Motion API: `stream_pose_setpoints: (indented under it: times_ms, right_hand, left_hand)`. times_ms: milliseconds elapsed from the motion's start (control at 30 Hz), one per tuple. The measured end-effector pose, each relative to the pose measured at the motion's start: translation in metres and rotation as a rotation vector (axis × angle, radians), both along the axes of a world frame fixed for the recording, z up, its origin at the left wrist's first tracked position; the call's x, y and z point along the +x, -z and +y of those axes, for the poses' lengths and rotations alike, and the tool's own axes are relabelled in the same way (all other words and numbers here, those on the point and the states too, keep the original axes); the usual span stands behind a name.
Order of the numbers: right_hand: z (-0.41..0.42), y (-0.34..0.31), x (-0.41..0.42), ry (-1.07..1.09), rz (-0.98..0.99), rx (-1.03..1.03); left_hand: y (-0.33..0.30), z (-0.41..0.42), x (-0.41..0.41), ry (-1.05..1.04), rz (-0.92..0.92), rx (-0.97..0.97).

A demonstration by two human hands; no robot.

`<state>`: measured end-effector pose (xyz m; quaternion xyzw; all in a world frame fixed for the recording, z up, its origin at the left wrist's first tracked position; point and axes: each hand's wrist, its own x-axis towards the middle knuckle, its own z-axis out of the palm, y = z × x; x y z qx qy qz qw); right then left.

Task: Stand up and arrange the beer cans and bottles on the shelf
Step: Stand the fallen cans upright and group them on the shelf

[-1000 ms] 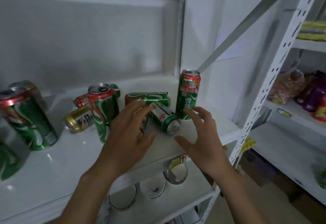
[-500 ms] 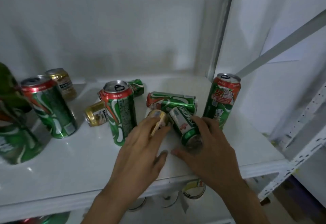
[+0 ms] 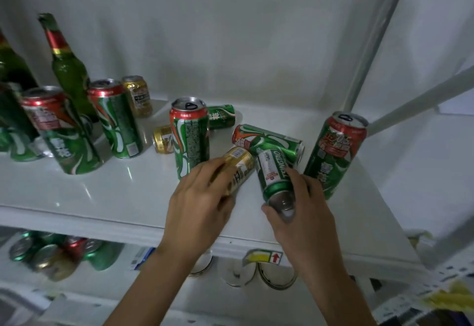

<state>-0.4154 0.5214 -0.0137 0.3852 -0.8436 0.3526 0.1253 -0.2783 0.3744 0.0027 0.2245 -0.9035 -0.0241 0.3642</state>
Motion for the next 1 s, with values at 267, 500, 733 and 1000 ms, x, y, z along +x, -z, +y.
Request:
stream_pose_setpoints:
  times_ms: [267,500,733,1000]
  right_hand:
    - [0.003,-0.005,0.004,-0.011,-0.123,-0.185]
    - [0.005,-0.030,0.002,-0.041,-0.099,-0.239]
    - [0.007,-0.060,-0.002,-0.047,-0.061,-0.091]
    - [0.004,-0.085,-0.007,-0.022,0.019,-0.026]
  left_hand:
    - [-0.001,-0.004,0.005,0.103,0.058,0.073]
    - [-0.027,-0.008,0.008,0.182,0.003,0.020]
    - [-0.049,-0.014,0.005,0.212,-0.149,-0.067]
    - [-0.069,-0.021,-0.008,0.221,-0.320,-0.129]
